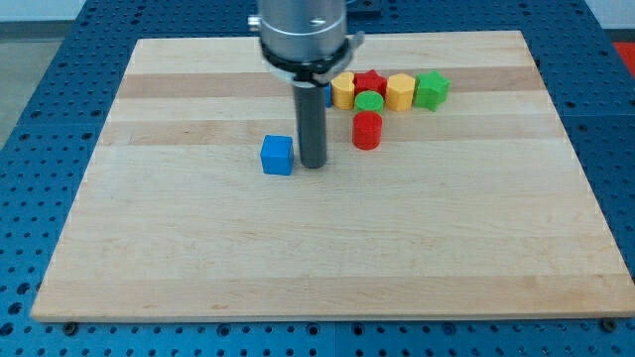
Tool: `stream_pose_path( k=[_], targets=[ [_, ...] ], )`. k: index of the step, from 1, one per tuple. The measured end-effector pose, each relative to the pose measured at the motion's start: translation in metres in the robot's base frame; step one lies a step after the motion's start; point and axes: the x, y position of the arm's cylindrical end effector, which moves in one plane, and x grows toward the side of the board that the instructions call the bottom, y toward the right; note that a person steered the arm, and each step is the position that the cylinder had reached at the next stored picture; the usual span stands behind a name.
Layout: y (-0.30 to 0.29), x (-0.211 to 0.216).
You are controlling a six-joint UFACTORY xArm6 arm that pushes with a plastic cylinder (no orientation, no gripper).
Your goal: Point your arm at red circle
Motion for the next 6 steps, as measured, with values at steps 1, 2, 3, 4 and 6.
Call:
stream_pose_path(
  k=[1, 2, 3, 4, 6],
  targets=[
    [0.055, 0.0],
    [0.099, -0.007],
    [0.105, -0.031],
    [0.098, -0.039],
    [0.061, -0.041]
  ],
)
